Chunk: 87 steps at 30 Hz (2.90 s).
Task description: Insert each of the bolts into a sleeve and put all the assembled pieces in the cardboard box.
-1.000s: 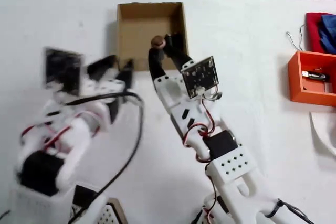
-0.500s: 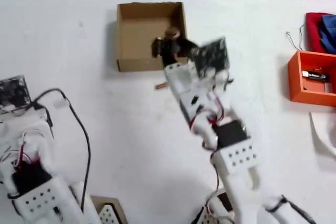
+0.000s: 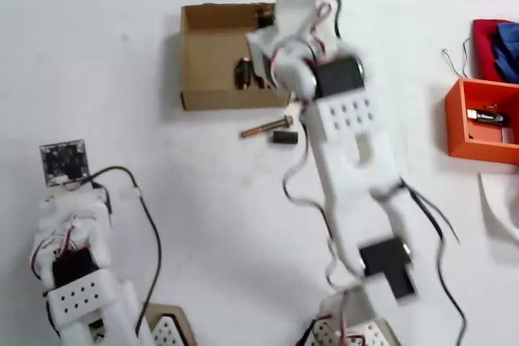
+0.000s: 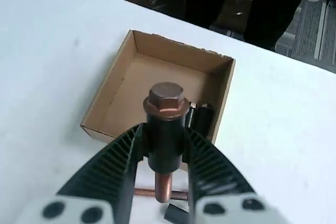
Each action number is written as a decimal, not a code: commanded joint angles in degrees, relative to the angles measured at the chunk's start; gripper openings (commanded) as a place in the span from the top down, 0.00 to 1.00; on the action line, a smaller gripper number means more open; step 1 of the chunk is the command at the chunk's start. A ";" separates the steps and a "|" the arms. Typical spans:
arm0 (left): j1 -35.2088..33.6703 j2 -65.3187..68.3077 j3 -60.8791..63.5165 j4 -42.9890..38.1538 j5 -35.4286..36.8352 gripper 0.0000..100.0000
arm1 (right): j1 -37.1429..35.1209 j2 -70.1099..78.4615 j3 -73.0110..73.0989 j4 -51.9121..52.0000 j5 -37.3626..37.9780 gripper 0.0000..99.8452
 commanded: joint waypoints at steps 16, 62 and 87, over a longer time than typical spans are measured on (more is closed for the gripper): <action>5.80 -0.35 2.86 -0.97 -2.81 0.87 | -0.75 50.59 -55.47 -1.98 -9.14 0.98; 5.89 -0.53 3.47 -1.41 -2.64 0.87 | -5.58 66.15 -55.47 -7.78 -12.66 0.98; 5.89 -0.53 3.47 -1.41 -2.73 0.87 | -2.42 67.30 -55.38 -9.71 -12.57 0.98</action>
